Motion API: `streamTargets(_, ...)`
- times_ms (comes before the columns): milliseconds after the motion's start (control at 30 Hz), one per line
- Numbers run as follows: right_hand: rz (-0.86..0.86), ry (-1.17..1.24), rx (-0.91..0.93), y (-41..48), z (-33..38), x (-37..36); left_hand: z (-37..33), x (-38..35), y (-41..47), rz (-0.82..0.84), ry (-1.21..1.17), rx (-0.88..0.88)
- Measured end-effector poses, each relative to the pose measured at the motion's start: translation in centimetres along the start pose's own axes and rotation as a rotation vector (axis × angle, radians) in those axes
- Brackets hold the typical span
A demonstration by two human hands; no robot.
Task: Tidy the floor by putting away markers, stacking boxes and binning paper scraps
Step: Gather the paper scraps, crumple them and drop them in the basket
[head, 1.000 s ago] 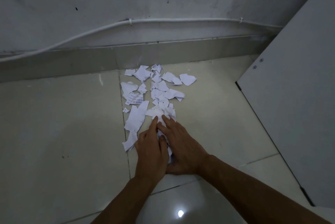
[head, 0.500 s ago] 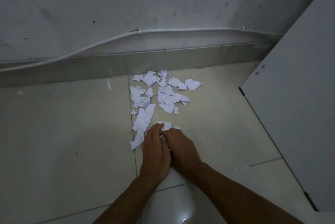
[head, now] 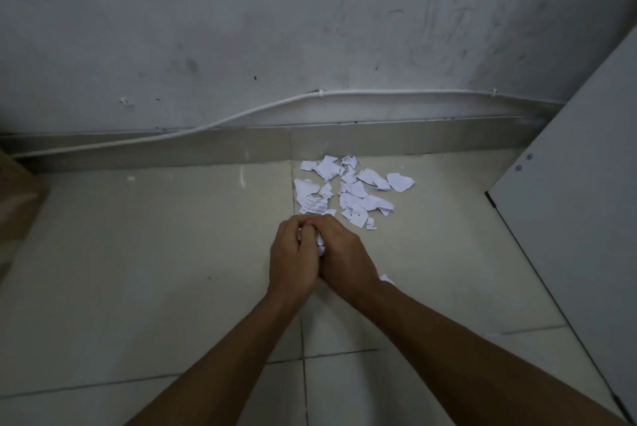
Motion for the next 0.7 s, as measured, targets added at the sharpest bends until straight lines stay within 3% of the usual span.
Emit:
streamTargets(333,-0.011,0.07,0.214,6.1,11.9,-1.6,-6.6,12.4,-1.5,-0.227,0.077,-0.171)
streamTargets(700,0.065,0.244,0.486,8.8,28.8,-11.2,-6.8,31.8,-7.8,-0.6,0.111,-0.156)
Point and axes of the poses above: each hand's wrist, its own y-axis towards the middle knuckle, its own x-axis out of the back of the hand, z = x × y, the point moved 10 cm from there along y, towards the middle knuckle
